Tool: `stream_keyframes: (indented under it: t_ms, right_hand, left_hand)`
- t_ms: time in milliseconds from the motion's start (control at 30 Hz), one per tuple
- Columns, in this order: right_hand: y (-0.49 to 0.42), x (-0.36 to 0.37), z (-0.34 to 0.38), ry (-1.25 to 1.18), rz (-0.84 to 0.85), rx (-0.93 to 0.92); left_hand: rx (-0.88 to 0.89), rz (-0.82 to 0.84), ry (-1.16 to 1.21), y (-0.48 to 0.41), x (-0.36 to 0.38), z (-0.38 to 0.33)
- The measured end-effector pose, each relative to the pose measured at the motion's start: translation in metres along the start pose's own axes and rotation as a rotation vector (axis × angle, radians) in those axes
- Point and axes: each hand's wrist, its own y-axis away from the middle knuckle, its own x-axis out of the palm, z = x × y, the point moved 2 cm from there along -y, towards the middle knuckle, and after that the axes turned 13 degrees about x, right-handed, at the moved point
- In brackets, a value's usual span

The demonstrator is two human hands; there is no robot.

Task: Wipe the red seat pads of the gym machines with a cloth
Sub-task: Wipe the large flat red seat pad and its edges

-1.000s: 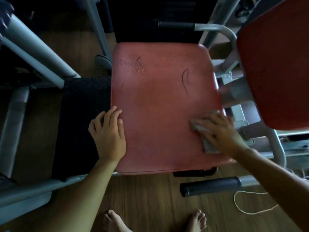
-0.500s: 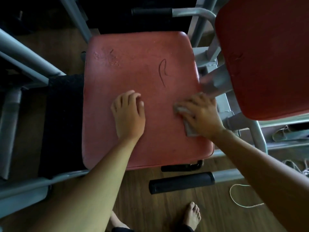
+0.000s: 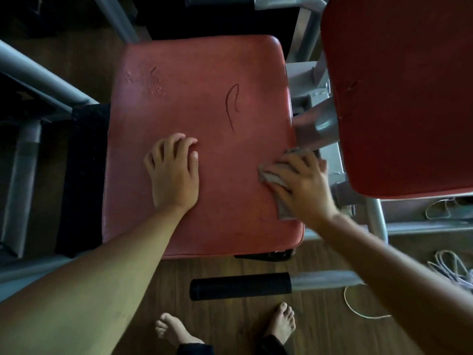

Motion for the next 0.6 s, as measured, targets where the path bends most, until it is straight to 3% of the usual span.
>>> stream_keyframes:
  t_ms: [33,167,233,300,467,600]
  right_hand:
    - [0.013,0.001,0.010,0.009,-0.003,0.012]
    - [0.047,-0.002,0.028,-0.028,0.264,-0.407]
    - [0.042,-0.004,0.019,-0.050,0.314,-0.468]
    - [0.039,-0.004,0.015,-0.033,0.270,-0.345]
    - [0.039,-0.005,0.011,-0.053,0.080,0.407]
    - [0.013,0.003,0.007,-0.154,-0.006,0.581]
  left_hand:
    - [0.001,0.010,-0.007,0.000,0.000,0.000]
    - [-0.016,0.036,0.002,-0.002,0.001,0.000]
    - [-0.022,0.039,0.004,-0.001,0.001,0.000]
    - [-0.029,0.044,-0.001,-0.001,0.001,0.000]
    - [-0.032,0.045,0.002,-0.002,0.000,-0.002]
    - [-0.034,0.064,0.006,-0.002,0.000,-0.002]
